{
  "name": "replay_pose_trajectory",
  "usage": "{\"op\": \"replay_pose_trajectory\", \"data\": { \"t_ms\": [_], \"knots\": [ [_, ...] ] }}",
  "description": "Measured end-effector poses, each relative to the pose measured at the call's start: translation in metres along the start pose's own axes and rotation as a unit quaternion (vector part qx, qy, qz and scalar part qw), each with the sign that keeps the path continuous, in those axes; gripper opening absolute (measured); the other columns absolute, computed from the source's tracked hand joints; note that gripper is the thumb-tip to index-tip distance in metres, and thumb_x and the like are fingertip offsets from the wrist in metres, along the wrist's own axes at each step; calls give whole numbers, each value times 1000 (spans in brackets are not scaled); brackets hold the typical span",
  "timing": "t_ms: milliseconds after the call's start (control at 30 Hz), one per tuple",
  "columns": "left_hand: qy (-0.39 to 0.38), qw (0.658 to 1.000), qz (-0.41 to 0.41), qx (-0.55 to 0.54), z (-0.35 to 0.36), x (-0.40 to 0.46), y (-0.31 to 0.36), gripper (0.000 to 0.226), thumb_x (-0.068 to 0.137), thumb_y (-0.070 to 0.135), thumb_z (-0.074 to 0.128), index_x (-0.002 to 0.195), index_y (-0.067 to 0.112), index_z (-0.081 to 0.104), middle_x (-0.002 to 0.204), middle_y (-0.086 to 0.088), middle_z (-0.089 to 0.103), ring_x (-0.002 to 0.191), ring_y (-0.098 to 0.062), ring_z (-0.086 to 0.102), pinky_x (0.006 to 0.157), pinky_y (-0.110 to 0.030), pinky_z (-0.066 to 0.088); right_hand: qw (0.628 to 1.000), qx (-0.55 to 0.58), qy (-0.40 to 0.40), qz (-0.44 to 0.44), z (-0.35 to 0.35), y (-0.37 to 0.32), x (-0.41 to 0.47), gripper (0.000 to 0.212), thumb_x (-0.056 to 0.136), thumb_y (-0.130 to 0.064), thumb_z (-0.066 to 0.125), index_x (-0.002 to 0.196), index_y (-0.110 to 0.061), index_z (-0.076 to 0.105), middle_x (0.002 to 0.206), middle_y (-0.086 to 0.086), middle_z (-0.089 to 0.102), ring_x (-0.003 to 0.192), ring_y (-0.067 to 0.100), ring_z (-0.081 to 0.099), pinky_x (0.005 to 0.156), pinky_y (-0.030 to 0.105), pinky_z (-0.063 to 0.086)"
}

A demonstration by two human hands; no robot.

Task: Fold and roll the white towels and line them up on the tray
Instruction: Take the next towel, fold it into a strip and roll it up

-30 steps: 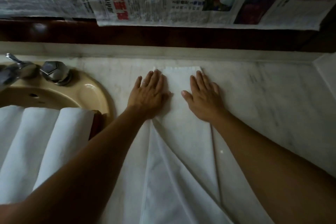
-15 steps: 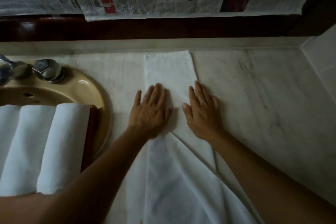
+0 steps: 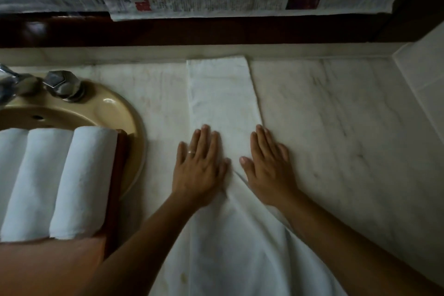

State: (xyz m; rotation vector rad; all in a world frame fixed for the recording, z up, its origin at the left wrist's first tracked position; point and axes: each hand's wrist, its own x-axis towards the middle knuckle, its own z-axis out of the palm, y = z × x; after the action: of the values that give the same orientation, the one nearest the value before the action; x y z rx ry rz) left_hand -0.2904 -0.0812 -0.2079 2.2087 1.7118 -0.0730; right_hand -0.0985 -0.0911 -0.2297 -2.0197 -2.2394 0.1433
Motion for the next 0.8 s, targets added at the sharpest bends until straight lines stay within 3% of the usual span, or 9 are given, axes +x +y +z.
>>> {"op": "replay_pose_trajectory", "data": {
  "t_ms": [133, 267, 400, 500, 633, 700, 800],
  "knots": [
    [51, 998, -3, 30, -4, 34, -16, 75, 96, 59, 3, 160, 20, 2, 167, -5, -6, 154, -22, -1, 121, -51, 3, 999, -16, -28, -12, -3, 4, 38, 74, 97, -54, 24, 152, -6, 31, 163, 11, 19, 150, 23, 19, 112, 47, 27],
    [32, 999, -28, 12, -5, 24, -7, 71, 100, 58, 2, 158, 21, -11, 166, -5, -16, 153, -20, -13, 122, -48, -8, 1000, 0, -19, -16, -10, -5, 42, 68, 97, -49, 22, 148, -7, 38, 161, 12, 27, 148, 23, 24, 108, 48, 33],
    [29, 999, 3, 13, 20, -35, 4, 78, 96, 68, -2, 159, 24, -8, 166, -1, -14, 153, -18, -10, 122, -46, -5, 998, 1, -23, -65, -9, 0, -15, 66, 99, -49, 26, 150, -8, 37, 161, 9, 28, 148, 21, 25, 108, 45, 31],
    [60, 998, -5, 27, 21, -14, -5, 78, 97, 67, 5, 160, 21, 3, 167, -4, -2, 154, -21, 3, 122, -48, 4, 998, -13, -27, -64, -8, 1, 6, 68, 98, -50, 25, 151, -9, 35, 160, 9, 29, 148, 22, 25, 109, 46, 31],
    [39, 998, -23, 46, 6, 7, -8, 77, 98, 67, 4, 158, 22, -13, 166, -3, -16, 154, -20, -8, 122, -47, -6, 997, 2, -69, -44, -23, -9, 37, 78, 91, -56, 7, 151, -13, 35, 162, 6, 24, 150, 20, 19, 112, 46, 25],
    [40, 999, -23, 29, 2, -16, 2, 77, 96, 65, -1, 157, 20, -16, 164, -4, -20, 153, -20, -14, 120, -45, -11, 997, 25, -44, -55, -28, -8, 23, 73, 94, -54, 13, 148, -14, 41, 160, 7, 29, 148, 22, 26, 108, 47, 28],
    [46, 999, -4, 20, 16, -75, 27, 80, 94, 65, -9, 158, 18, -6, 164, -7, -14, 153, -24, -8, 122, -45, -11, 996, 6, -26, -85, -21, -3, -9, 63, 98, -49, 25, 146, -12, 43, 158, 9, 35, 144, 23, 34, 105, 48, 35]
  ]
}}
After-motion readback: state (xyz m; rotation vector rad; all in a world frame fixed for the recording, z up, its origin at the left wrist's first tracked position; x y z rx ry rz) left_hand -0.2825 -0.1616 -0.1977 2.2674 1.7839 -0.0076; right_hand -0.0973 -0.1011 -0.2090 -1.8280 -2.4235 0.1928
